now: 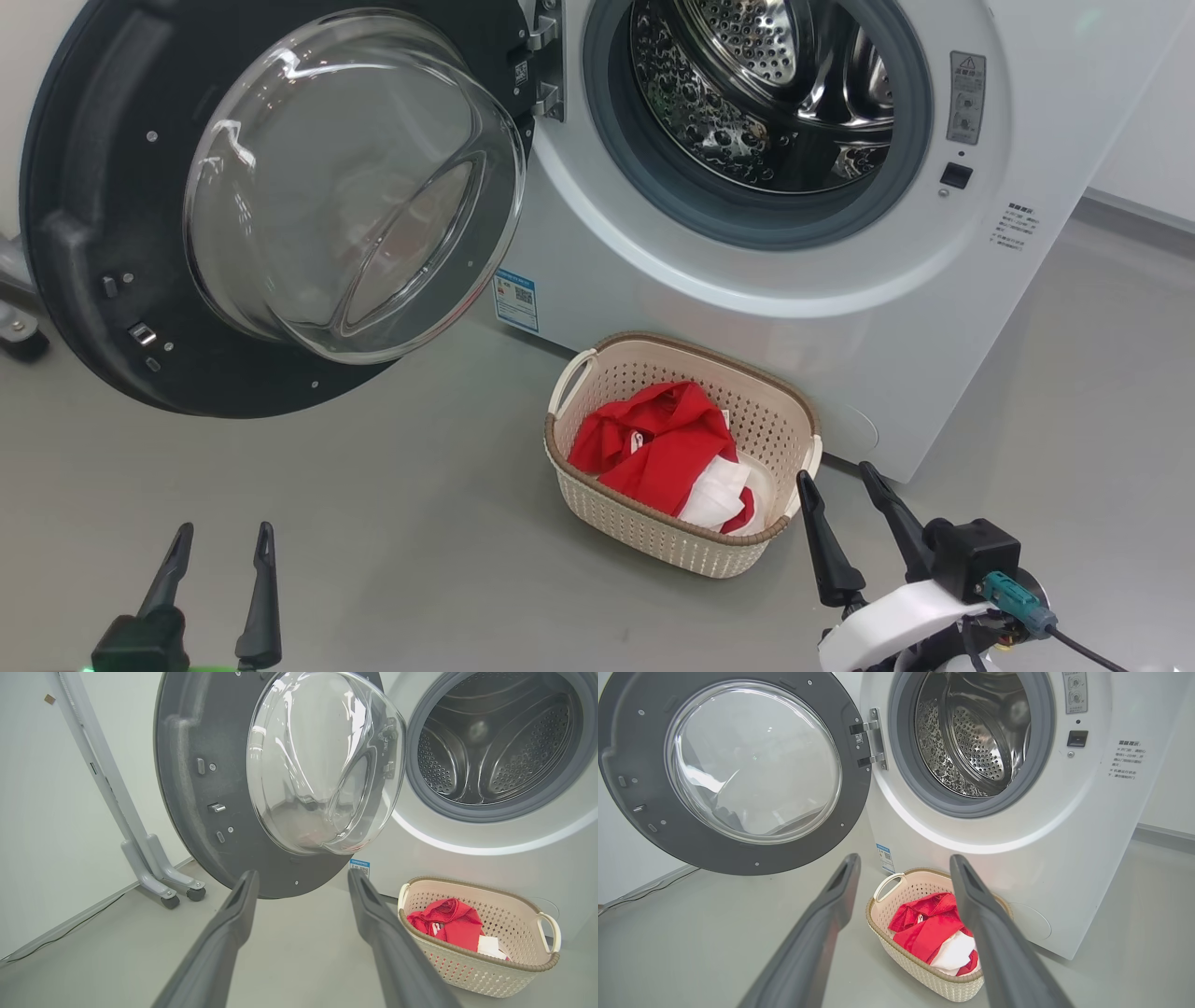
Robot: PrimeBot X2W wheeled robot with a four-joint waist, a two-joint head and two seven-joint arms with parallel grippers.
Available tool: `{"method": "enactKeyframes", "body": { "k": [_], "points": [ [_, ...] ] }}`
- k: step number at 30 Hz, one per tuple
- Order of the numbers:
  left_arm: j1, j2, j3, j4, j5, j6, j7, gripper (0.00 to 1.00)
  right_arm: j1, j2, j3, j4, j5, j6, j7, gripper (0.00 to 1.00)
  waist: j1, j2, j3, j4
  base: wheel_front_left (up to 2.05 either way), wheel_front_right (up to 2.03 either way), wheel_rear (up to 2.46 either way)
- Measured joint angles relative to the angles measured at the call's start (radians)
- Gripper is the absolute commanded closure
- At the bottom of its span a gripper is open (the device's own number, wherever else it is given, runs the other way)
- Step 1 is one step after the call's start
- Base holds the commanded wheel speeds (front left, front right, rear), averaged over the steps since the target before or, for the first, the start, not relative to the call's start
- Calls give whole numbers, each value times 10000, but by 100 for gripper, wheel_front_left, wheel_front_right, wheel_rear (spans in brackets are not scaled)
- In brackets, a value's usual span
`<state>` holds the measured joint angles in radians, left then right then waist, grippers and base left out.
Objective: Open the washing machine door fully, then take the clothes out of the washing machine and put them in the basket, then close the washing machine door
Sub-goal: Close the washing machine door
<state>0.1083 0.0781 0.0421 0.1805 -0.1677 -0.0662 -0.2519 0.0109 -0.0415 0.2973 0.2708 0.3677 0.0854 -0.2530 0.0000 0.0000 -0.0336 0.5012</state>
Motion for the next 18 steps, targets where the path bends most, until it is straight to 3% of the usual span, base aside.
{"method": "enactKeyframes", "body": {
  "k": [18],
  "points": [
    [49, -38, 21, 8, 4, -21, 0, 0, 0, 0, -4, 2, 2, -10, 0, 0, 0, 0, -10, -13, 0, 0, 0]
  ]
}}
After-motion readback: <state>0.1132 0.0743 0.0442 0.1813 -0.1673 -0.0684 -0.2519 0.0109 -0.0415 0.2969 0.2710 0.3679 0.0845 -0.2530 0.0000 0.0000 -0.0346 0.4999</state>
